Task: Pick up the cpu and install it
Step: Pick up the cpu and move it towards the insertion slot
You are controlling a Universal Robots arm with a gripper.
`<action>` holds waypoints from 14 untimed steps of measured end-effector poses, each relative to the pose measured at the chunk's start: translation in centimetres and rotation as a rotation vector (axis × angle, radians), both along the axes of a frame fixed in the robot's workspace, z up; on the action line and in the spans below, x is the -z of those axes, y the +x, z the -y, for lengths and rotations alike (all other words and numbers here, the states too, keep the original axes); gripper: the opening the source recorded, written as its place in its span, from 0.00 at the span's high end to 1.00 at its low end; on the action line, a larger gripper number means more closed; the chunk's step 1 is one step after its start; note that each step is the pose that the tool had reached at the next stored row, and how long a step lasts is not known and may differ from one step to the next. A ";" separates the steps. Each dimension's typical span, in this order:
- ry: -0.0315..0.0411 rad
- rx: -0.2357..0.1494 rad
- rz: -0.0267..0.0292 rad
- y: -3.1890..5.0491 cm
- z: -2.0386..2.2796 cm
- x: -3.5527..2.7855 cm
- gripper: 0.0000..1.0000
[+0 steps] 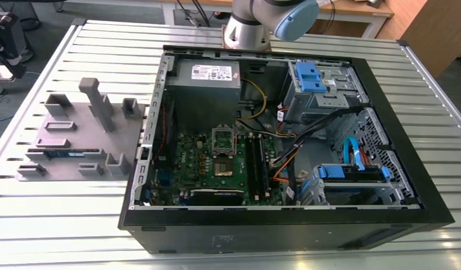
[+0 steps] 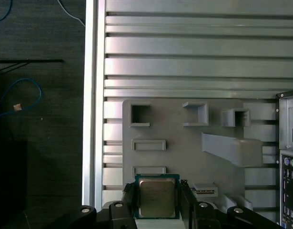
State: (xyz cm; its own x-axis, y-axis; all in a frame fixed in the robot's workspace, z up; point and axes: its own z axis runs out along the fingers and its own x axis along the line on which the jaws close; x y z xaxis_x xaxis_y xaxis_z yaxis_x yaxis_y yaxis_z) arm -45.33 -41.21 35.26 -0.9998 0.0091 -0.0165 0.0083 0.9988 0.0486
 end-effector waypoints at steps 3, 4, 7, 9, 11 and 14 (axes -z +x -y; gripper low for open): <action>-0.0002 0.000 -0.0003 0.00 0.00 -0.02 0.53; -0.0002 0.000 -0.0003 0.00 0.00 -0.02 0.53; -0.0003 0.000 -0.0005 0.00 0.00 -0.32 0.53; -0.0002 0.000 -0.0003 0.00 0.00 -0.78 0.53; -0.0002 0.000 -0.0004 0.00 0.00 -1.30 0.53; 0.0001 0.000 0.0000 0.00 0.00 -1.37 0.53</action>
State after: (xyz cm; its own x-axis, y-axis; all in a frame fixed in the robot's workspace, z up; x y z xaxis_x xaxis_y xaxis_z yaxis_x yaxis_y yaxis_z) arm -45.32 -41.21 36.64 -0.9998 0.0091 -0.0165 0.0083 0.9988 0.0487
